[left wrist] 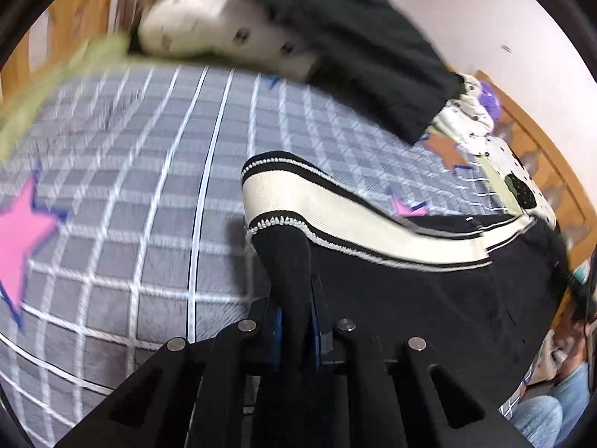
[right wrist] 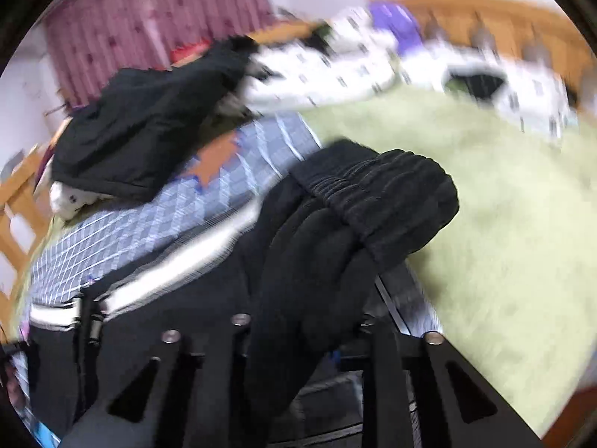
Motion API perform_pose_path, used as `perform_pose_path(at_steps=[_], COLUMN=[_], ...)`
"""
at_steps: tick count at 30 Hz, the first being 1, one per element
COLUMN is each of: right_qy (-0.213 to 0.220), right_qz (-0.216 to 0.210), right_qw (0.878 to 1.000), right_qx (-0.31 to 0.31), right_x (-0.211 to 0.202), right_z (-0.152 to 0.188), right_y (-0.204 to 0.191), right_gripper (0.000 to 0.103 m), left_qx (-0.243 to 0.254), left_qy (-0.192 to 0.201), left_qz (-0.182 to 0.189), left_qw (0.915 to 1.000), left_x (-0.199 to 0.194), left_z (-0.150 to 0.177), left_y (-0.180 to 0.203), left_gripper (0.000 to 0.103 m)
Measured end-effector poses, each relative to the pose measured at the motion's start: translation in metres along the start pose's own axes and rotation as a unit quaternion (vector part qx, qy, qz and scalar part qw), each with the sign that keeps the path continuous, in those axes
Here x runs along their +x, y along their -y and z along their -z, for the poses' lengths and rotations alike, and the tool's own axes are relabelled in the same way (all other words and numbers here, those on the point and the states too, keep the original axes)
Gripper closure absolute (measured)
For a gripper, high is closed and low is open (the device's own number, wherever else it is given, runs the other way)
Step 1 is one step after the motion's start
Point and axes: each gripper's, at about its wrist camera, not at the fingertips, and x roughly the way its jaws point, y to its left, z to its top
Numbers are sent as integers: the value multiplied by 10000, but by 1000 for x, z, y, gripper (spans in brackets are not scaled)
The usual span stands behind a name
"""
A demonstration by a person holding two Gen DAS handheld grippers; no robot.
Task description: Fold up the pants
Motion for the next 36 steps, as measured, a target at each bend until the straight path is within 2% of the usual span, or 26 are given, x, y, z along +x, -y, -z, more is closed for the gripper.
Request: perform_pose_path(at_steps=[3,7,10,14,16,18,19,21,23,24,26,27,29,30,32,34,36], right_qy=[468,897,1075,1098,977,766,508,-184,-834,-1171,-1686,-1890,-2009,-1944,-1781,-1404,-1069], right_qz=[13,-271,-654,-1281,-1500,-1449,-1336,-1074,-424,-225,-285,-498,-521,-423,-286,-95,-51], right_qw=[9975,9929,9889,9830,9815,9829,9853,9888,9886,9857,9805,9784,9775,9795,9827,9888,9919], right_qx=[-528,-730,-789,-719,-679,-843,-937,-1024,-1181,-1193,-969,-680,-374,-313,-418,-505,-680], right_x=[-36,-77,-98,-105,-96,-72,-53,-8,35,49,61,61,53,44,27,5,-7], right_z=[-22,-50,-64,-62,-52,-35,-23,-1,20,28,38,41,43,43,46,48,46], right_y=[-45,-97,-133,-173,-185,-197,-204,-206,-199,-191,-171,-157,-145,-140,-140,-143,-151], right_gripper=[88,89,89,89,89,88,87,87,83,81,78,75,67,63,63,63,63], left_qx=[-217,-318,-251,-246,-277,-110,-98,-187,-190,-200,-412,-563,-717,-709,-601,-488,-368], left_qy=[186,372,546,622,653,554,480,71,-354,-425,-305,-157,172,338,568,732,742], left_qz=[280,505,194,-526,-902,-1466,-1635,-1989,-2334,-2341,-2346,-2436,-2407,-2372,-2329,-2222,-1959], left_qw=[9992,9975,9980,9964,9934,9876,9853,9798,9716,9711,9707,9681,9678,9683,9690,9710,9771], left_x=[-25,-56,-85,-120,-122,-104,-94,-64,-38,-36,-40,-47,-63,-70,-79,-81,-77], left_z=[-15,-30,-40,-44,-41,-32,-29,-23,-19,-18,-23,-25,-27,-27,-27,-27,-28], left_y=[1,-11,-32,-84,-109,-132,-138,-156,-167,-170,-178,-182,-185,-184,-179,-171,-163], left_gripper=[92,92,92,91,90,88,87,86,76,75,64,60,47,45,43,43,42])
